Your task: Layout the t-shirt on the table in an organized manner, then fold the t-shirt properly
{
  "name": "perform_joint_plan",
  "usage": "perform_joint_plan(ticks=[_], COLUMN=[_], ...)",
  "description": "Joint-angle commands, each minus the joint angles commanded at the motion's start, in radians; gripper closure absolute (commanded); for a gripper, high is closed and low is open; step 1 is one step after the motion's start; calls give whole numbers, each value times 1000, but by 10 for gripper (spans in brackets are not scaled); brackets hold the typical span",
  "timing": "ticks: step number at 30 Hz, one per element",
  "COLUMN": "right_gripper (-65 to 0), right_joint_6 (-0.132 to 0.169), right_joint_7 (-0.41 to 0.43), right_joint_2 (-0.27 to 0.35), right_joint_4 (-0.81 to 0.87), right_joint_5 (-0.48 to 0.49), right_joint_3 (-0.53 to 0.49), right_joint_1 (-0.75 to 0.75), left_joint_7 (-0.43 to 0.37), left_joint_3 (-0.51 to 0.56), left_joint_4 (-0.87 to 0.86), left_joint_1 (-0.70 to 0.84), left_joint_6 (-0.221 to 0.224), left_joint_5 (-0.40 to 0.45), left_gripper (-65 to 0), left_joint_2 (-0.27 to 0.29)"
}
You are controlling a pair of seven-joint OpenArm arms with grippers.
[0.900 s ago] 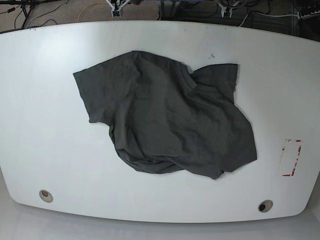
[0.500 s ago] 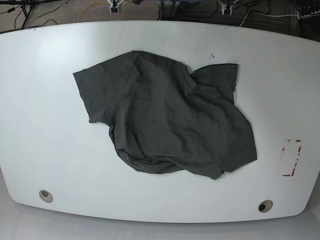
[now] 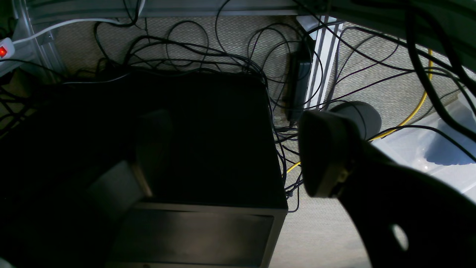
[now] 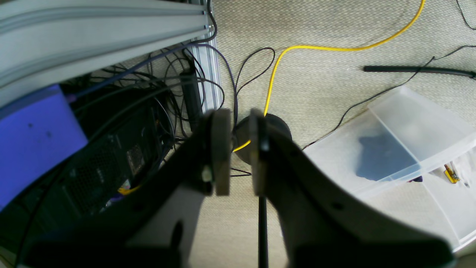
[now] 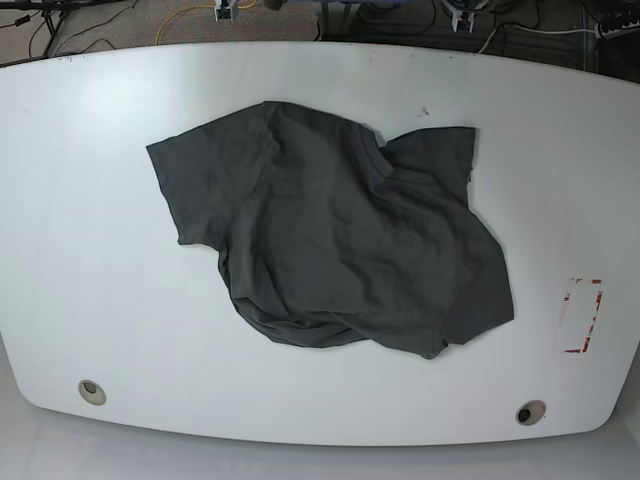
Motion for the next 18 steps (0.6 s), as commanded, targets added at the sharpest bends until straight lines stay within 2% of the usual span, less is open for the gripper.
perform_joint_plan(ticks=[18], right_gripper=[-86], right_joint_6=[-3], right_joint_7=[23], right_joint_2=[-2], right_joint_4=[49], right_joint_5=[0], right_joint_3=[2], right_joint_1=[-32], left_joint_7=[0], left_joint_3=[-3], left_joint_4=[9], left_joint_1=[5], left_joint_6=[0], left_joint_5=[-2], left_gripper=[-479], left_joint_2=[-3])
